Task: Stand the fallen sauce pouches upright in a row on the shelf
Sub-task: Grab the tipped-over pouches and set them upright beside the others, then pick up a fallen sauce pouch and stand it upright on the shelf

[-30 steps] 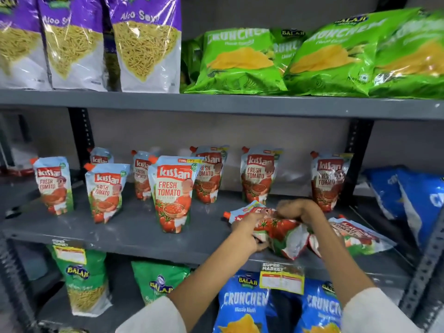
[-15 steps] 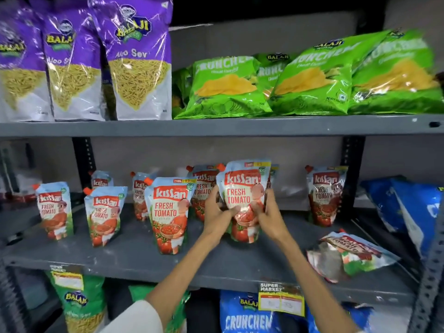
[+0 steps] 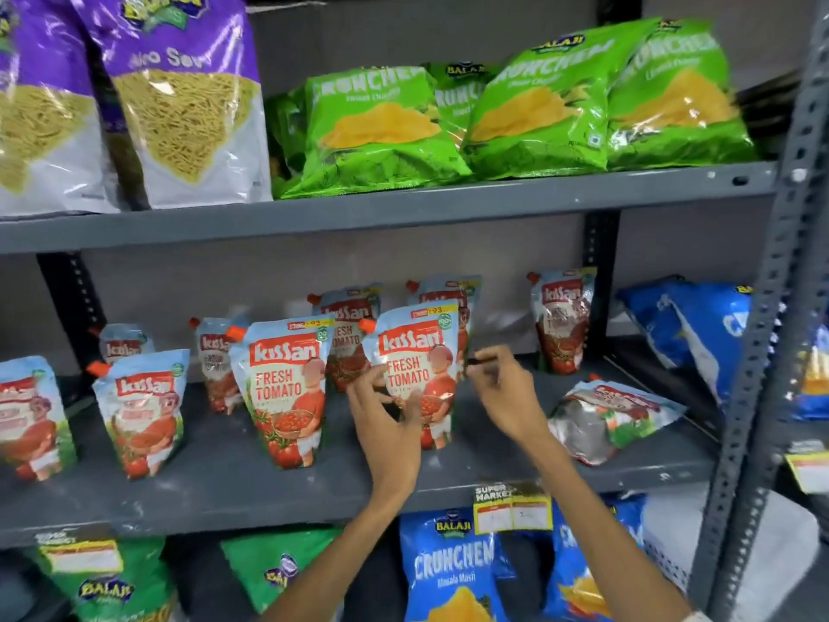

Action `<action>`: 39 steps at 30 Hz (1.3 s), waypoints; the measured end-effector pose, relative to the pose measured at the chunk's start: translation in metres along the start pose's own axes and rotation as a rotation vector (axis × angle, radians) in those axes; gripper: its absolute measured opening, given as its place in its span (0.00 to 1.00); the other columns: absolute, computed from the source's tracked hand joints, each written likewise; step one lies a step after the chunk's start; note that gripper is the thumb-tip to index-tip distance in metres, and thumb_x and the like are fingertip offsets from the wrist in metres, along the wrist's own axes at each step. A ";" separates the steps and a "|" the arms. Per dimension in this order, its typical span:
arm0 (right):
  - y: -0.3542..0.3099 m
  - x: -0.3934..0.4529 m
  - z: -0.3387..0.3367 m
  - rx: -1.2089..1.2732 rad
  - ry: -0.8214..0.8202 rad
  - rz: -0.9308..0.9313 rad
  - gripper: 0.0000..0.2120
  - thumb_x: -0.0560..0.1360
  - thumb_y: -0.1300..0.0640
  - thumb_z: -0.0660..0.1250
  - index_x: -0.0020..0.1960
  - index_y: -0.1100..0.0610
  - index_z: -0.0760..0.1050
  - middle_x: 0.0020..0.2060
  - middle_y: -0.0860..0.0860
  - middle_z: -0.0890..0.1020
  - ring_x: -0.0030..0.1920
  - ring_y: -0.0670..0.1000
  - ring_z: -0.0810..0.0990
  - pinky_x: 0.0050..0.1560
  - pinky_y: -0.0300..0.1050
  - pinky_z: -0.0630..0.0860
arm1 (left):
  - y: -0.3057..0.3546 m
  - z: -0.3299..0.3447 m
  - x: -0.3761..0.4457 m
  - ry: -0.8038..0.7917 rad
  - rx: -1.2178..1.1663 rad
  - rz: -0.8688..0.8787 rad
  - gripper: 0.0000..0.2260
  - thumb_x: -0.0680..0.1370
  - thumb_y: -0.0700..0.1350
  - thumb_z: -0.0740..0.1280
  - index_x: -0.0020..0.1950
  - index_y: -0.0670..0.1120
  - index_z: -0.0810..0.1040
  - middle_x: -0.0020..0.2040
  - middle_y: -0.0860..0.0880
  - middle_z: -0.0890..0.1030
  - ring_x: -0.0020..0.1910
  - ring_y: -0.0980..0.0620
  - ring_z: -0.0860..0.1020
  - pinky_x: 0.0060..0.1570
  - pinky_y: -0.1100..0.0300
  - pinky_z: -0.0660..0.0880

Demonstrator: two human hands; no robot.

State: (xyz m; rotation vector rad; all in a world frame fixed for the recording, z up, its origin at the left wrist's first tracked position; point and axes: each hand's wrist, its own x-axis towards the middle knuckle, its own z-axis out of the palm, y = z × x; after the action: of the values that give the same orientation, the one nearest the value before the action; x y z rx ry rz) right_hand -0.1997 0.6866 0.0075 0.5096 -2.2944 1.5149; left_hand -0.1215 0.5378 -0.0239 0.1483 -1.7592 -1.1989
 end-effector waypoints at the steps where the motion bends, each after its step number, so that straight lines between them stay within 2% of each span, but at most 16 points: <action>1: -0.001 -0.002 -0.015 -0.033 0.122 0.002 0.06 0.77 0.59 0.67 0.53 0.60 0.75 0.42 0.52 0.83 0.42 0.51 0.81 0.37 0.26 0.73 | 0.009 0.003 -0.002 -0.036 -0.050 0.028 0.18 0.73 0.41 0.74 0.59 0.51 0.72 0.55 0.50 0.76 0.48 0.49 0.78 0.48 0.57 0.78; 4: 0.007 -0.015 -0.070 -0.092 0.462 0.105 0.09 0.77 0.54 0.67 0.46 0.60 0.76 0.36 0.53 0.80 0.39 0.56 0.79 0.44 0.44 0.76 | 0.028 0.029 0.002 -0.304 -0.158 0.013 0.08 0.75 0.41 0.73 0.52 0.48 0.77 0.43 0.50 0.81 0.39 0.52 0.80 0.38 0.63 0.77; 6: 0.026 -0.025 -0.105 -0.221 0.549 0.290 0.16 0.77 0.49 0.66 0.48 0.64 0.76 0.40 0.58 0.80 0.46 0.62 0.80 0.47 0.50 0.73 | 0.034 0.055 0.007 -0.486 -0.111 -0.016 0.07 0.75 0.43 0.73 0.52 0.47 0.79 0.41 0.51 0.81 0.40 0.53 0.80 0.41 0.61 0.78; 9: 0.068 -0.034 -0.137 -0.395 0.403 0.646 0.30 0.78 0.43 0.62 0.65 0.69 0.71 0.61 0.68 0.77 0.64 0.67 0.75 0.61 0.54 0.72 | 0.042 0.098 0.008 -0.721 -0.021 -0.222 0.08 0.76 0.50 0.72 0.50 0.47 0.81 0.40 0.51 0.81 0.38 0.50 0.80 0.40 0.50 0.81; 12: 0.098 -0.020 -0.147 -0.421 0.156 0.785 0.38 0.78 0.35 0.51 0.72 0.67 0.66 0.70 0.65 0.72 0.68 0.63 0.73 0.69 0.53 0.70 | 0.049 0.143 -0.001 -0.935 0.150 -0.372 0.16 0.76 0.60 0.68 0.40 0.49 0.75 0.36 0.50 0.72 0.39 0.49 0.76 0.36 0.53 0.79; 14: 0.099 -0.007 -0.149 -0.326 0.012 0.782 0.38 0.79 0.35 0.49 0.72 0.65 0.67 0.70 0.63 0.72 0.66 0.63 0.74 0.67 0.54 0.72 | 0.052 0.169 -0.006 -1.039 0.187 -0.517 0.22 0.74 0.64 0.67 0.51 0.45 0.76 0.47 0.48 0.76 0.47 0.48 0.78 0.36 0.54 0.80; 16: 0.105 0.003 -0.150 -0.228 -0.063 0.721 0.36 0.79 0.36 0.51 0.73 0.63 0.66 0.72 0.61 0.70 0.69 0.62 0.72 0.69 0.53 0.70 | 0.053 0.186 -0.009 -1.080 0.111 -0.717 0.33 0.70 0.63 0.73 0.65 0.43 0.71 0.60 0.46 0.77 0.56 0.46 0.80 0.44 0.49 0.83; 18: 0.116 0.007 -0.149 -0.123 -0.084 0.674 0.34 0.78 0.36 0.55 0.73 0.60 0.68 0.71 0.58 0.72 0.69 0.60 0.72 0.69 0.53 0.70 | 0.051 0.194 -0.006 -1.114 0.106 -0.795 0.40 0.61 0.60 0.79 0.67 0.43 0.71 0.64 0.46 0.78 0.59 0.45 0.80 0.51 0.46 0.82; 22: 0.125 0.014 -0.147 0.188 0.031 0.587 0.18 0.78 0.55 0.63 0.65 0.61 0.75 0.62 0.59 0.80 0.61 0.60 0.79 0.62 0.55 0.77 | 0.049 0.196 -0.016 -1.003 -0.008 -0.787 0.17 0.66 0.47 0.80 0.49 0.42 0.80 0.48 0.43 0.84 0.49 0.46 0.82 0.49 0.52 0.79; 24: 0.121 0.015 -0.142 0.325 0.045 0.527 0.13 0.78 0.64 0.62 0.61 0.61 0.76 0.56 0.58 0.82 0.55 0.58 0.81 0.58 0.52 0.77 | 0.049 0.190 -0.024 -0.914 -0.075 -0.745 0.11 0.67 0.44 0.80 0.45 0.42 0.83 0.47 0.43 0.84 0.45 0.48 0.81 0.46 0.56 0.77; 27: 0.118 0.019 -0.136 0.425 0.048 0.410 0.11 0.78 0.65 0.62 0.60 0.63 0.72 0.57 0.60 0.81 0.56 0.57 0.81 0.59 0.55 0.79 | 0.056 0.182 -0.031 -0.765 -0.149 -0.640 0.20 0.67 0.41 0.80 0.57 0.39 0.81 0.54 0.44 0.85 0.51 0.49 0.83 0.51 0.59 0.79; 29: 0.108 0.025 -0.134 0.472 0.032 0.312 0.11 0.79 0.64 0.63 0.60 0.63 0.66 0.55 0.56 0.81 0.55 0.54 0.81 0.55 0.51 0.81 | 0.062 0.173 -0.027 -0.640 -0.128 -0.528 0.27 0.67 0.43 0.81 0.63 0.43 0.76 0.56 0.47 0.83 0.55 0.52 0.81 0.56 0.58 0.79; 31: 0.091 0.029 -0.132 0.512 -0.014 0.162 0.12 0.80 0.65 0.62 0.60 0.59 0.64 0.52 0.49 0.80 0.52 0.47 0.81 0.49 0.40 0.82 | 0.067 0.164 -0.024 -0.539 -0.099 -0.396 0.29 0.68 0.44 0.80 0.64 0.47 0.71 0.54 0.54 0.79 0.53 0.57 0.78 0.58 0.58 0.78; 34: 0.081 0.035 -0.124 0.492 -0.060 0.003 0.16 0.79 0.67 0.63 0.65 0.58 0.64 0.54 0.47 0.79 0.52 0.41 0.81 0.52 0.39 0.82 | 0.059 0.156 -0.023 -0.457 -0.069 -0.210 0.31 0.68 0.45 0.79 0.64 0.49 0.66 0.55 0.58 0.76 0.55 0.58 0.77 0.59 0.60 0.76; 36: 0.092 0.035 -0.114 0.461 -0.131 -0.027 0.19 0.79 0.66 0.63 0.67 0.60 0.62 0.58 0.52 0.79 0.56 0.43 0.82 0.55 0.45 0.82 | 0.044 0.151 -0.032 -0.438 -0.060 -0.169 0.32 0.68 0.46 0.80 0.64 0.50 0.63 0.60 0.54 0.77 0.59 0.58 0.78 0.59 0.61 0.78; 39: 0.112 0.024 -0.099 0.414 -0.221 -0.021 0.17 0.79 0.61 0.65 0.65 0.57 0.64 0.62 0.55 0.78 0.62 0.50 0.80 0.56 0.46 0.81 | 0.023 0.142 -0.046 -0.463 -0.045 -0.207 0.34 0.69 0.45 0.80 0.66 0.49 0.62 0.57 0.60 0.76 0.58 0.63 0.77 0.52 0.73 0.77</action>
State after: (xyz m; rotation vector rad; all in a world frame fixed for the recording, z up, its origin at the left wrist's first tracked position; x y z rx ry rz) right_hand -0.2652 0.8163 -0.0346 0.8440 -2.1154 2.0240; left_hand -0.1957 0.6677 -0.0428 0.0248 -2.1531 -1.5107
